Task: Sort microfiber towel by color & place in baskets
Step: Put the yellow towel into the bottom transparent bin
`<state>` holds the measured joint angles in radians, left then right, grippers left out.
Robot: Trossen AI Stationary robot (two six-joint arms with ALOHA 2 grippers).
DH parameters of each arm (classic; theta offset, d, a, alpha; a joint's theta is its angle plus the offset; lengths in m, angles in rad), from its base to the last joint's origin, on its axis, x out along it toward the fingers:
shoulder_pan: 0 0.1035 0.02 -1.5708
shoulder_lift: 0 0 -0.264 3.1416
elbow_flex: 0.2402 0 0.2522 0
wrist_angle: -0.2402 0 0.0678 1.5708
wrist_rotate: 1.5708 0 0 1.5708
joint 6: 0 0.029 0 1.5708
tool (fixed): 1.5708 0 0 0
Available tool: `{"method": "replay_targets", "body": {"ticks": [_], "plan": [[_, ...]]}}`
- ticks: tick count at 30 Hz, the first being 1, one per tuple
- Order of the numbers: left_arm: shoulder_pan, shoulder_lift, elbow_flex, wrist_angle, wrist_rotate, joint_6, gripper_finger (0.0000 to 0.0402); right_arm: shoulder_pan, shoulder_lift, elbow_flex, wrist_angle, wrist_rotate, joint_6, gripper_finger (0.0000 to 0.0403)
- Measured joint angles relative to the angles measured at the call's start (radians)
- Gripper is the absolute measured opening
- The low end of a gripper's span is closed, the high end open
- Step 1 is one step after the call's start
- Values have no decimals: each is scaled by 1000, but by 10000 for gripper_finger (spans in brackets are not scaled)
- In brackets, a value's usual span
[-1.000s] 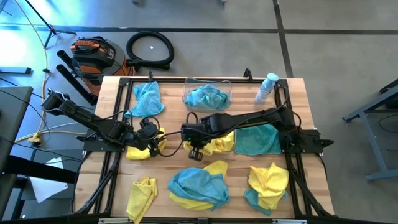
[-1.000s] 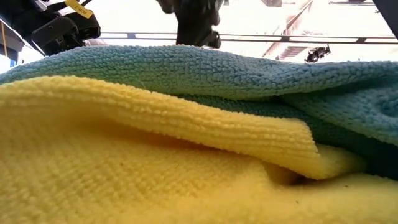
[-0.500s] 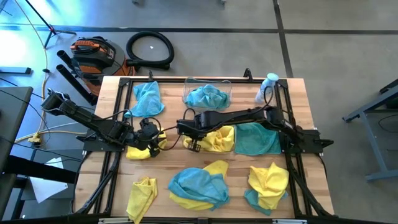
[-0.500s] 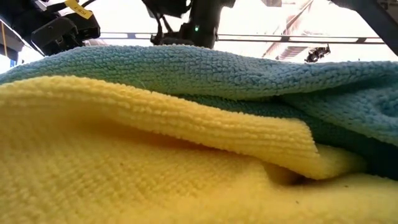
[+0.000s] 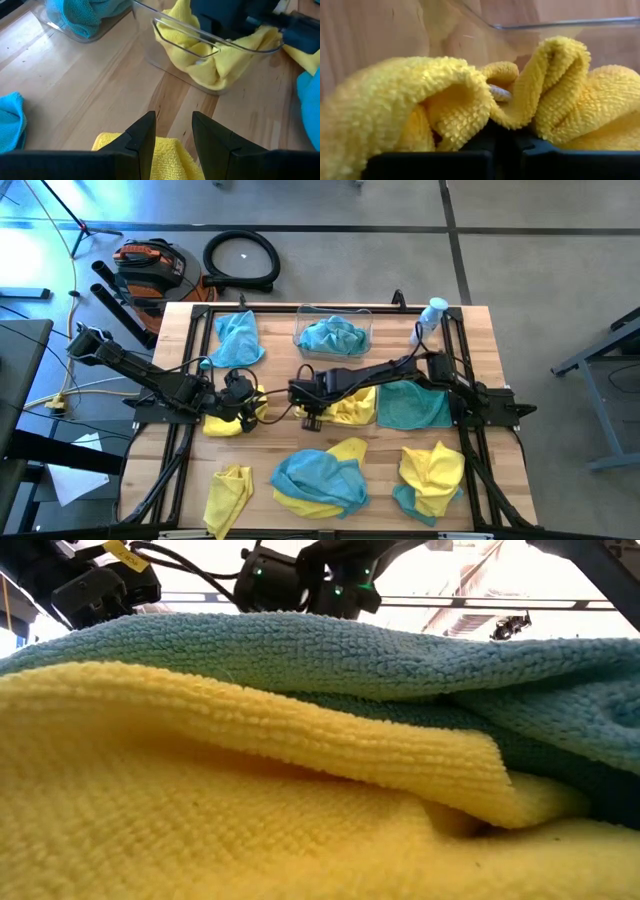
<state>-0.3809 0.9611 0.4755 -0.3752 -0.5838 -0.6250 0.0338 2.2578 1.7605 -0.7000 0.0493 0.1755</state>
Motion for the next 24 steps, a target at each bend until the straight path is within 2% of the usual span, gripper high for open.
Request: {"method": "replay_targets", "body": {"ticks": [8, 17, 24], "plan": [[0, 0, 0, 0, 0, -6, 117, 0, -2, -9, 51, -6, 26, 29], [0, 0, 0, -3, 0, -11, 117, 1, -51, -7, -2, -54, 64, 107], [0, 0, 0, -7, 0, -10, 117, 20, -142, -8, -29, 29, 95, 126]]}}
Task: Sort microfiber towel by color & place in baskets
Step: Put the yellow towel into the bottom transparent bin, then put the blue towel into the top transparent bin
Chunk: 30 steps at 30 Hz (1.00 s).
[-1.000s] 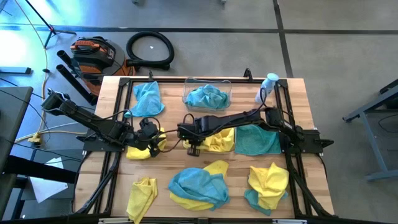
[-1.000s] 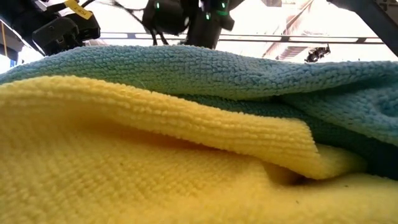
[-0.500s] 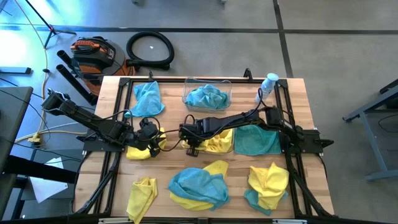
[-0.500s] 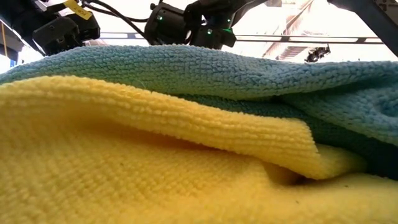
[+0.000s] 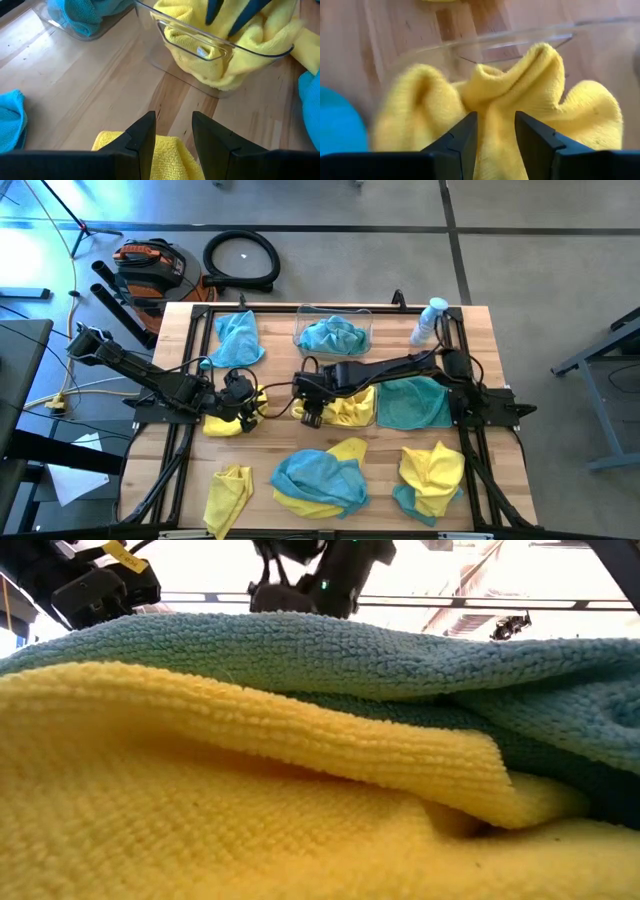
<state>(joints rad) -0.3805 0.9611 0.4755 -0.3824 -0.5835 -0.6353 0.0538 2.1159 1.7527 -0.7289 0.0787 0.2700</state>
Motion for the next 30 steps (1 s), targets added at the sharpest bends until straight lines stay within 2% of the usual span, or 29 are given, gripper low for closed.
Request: {"method": "replay_targets", "body": {"ticks": [5, 11, 14, 18, 22, 26, 30], "plan": [[0, 0, 0, -5, 0, 0, 117, 34, -21, 0, -45, 53, -16, 126], [0, 0, 0, -10, 0, -8, 117, 94, -48, -3, -139, 210, 25, 126], [0, 0, 0, -10, 0, -8, 117, 121, -88, -28, -129, 235, 25, 126], [0, 0, 0, -10, 0, -11, 117, 136, -200, -240, -24, 232, 86, 126], [0, 0, 0, -10, 0, -17, 117, 155, -398, -517, 157, 259, 198, 126], [0, 0, 0, -8, -6, -20, 117, 207, -622, -719, 323, 342, 221, 126], [0, 0, 0, -8, -6, -34, 117, 262, -834, -858, 401, 456, 184, 126]]}}
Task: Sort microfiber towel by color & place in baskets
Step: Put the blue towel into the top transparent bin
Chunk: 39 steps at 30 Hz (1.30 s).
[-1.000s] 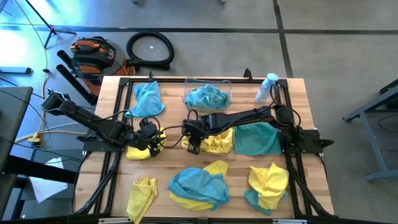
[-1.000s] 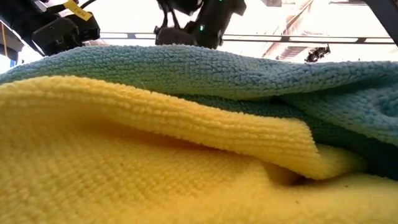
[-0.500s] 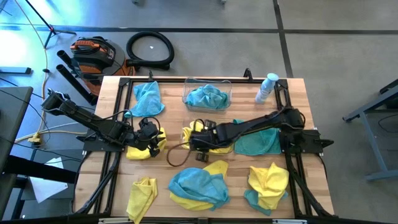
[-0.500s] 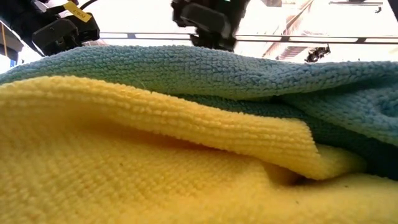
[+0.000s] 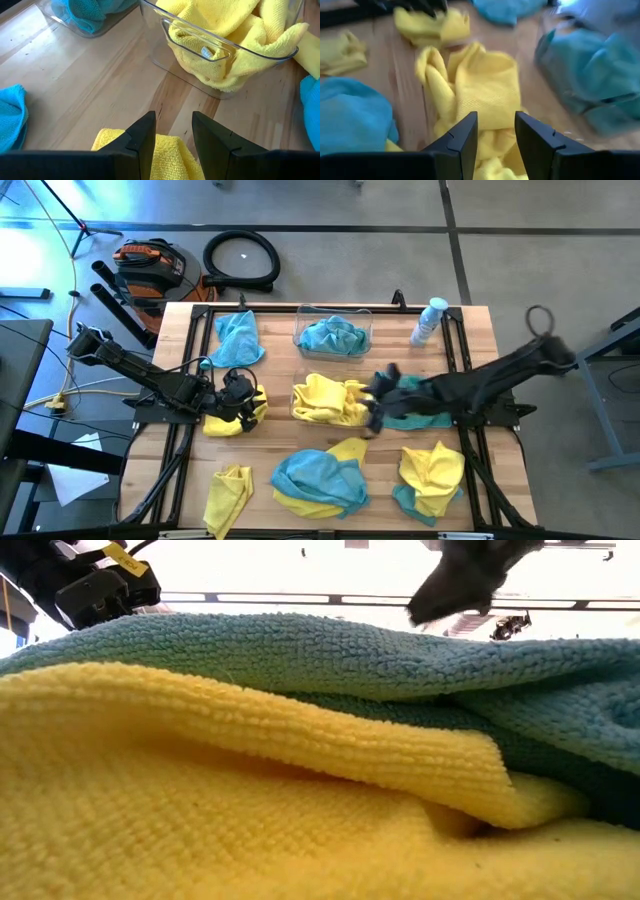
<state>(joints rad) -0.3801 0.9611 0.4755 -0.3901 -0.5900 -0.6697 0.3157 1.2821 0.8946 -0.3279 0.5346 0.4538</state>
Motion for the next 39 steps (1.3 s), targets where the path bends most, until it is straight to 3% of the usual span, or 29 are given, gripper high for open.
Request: {"method": "replay_targets", "body": {"ticks": [7, 16, 28, 34, 39], "plan": [[0, 0, 0, 2, -1, 0, 117, 136, -280, -220, 25, 217, -29, 126], [81, 0, 1, 14, -57, -7, 117, 156, -428, -407, 21, 228, 163, 126], [572, 0, 50, -116, -19, 0, 117, 156, -431, -466, 11, 225, 248, 126], [829, 20, 42, -113, 133, -9, 117, 156, -431, -466, 11, 225, 248, 126], [949, 81, 0, -70, 175, 13, 117, 156, -431, -466, 11, 225, 254, 126]]}}
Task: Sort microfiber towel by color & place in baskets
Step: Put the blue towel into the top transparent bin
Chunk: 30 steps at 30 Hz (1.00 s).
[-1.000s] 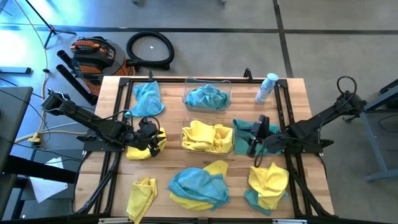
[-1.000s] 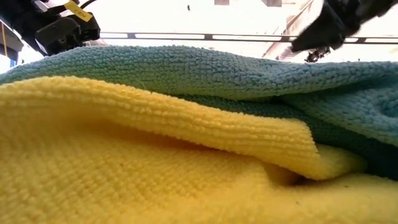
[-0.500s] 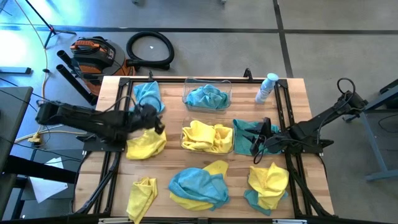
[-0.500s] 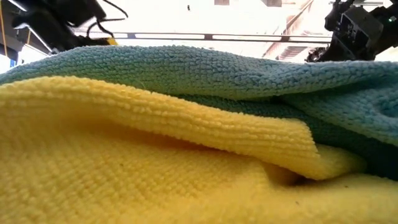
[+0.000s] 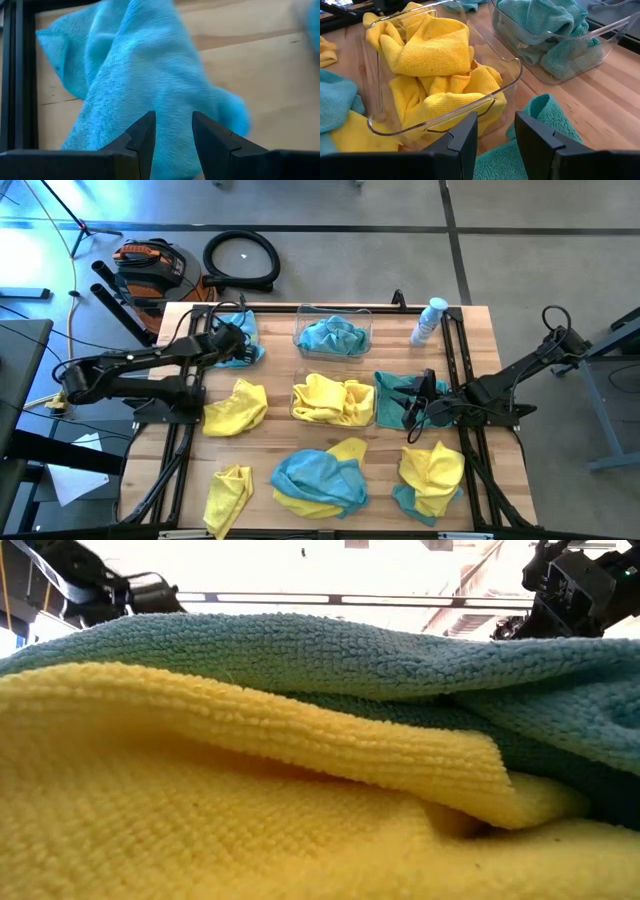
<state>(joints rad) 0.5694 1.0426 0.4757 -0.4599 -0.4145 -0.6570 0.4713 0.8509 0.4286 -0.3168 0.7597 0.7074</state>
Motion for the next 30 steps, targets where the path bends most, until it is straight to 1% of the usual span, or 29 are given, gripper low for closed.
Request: {"method": "replay_targets", "body": {"ticks": [7, 9, 13, 15, 17, 19, 20, 22, 24, 27, 30], "plan": [[100, 154, -10, 161, 42, 83, 117, 0, 0, 0, 0, 1, -7, 126], [117, 212, -10, 204, 71, 85, 117, 0, 0, 0, 0, 1, -7, 126], [126, 333, -11, 254, 86, 83, 115, 0, 0, 0, 0, 1, -1, 126], [125, 382, -7, 268, 74, 71, 99, 0, 0, 0, 0, 1, 0, 126], [117, 415, -3, 279, 66, 79, 65, 0, 0, 0, 0, 1, -1, 126], [96, 417, -4, 286, 54, 110, 23, 0, 0, 0, 0, 1, -1, 126], [85, 407, -7, 289, 48, 118, 13, 0, 0, 0, 0, 1, -1, 126], [59, 372, 2, 277, 54, 118, 11, 0, 0, 0, 0, 1, -6, 126], [32, 326, 21, 240, 93, 131, 5, 0, 1, 0, 0, 1, -6, 126], [-10, 245, 84, 231, 89, 155, 3, 0, 1, 0, 0, 1, -7, 126], [-62, 185, 152, 171, 81, 179, 2, 0, 1, 0, 0, 1, -8, 126]]}}
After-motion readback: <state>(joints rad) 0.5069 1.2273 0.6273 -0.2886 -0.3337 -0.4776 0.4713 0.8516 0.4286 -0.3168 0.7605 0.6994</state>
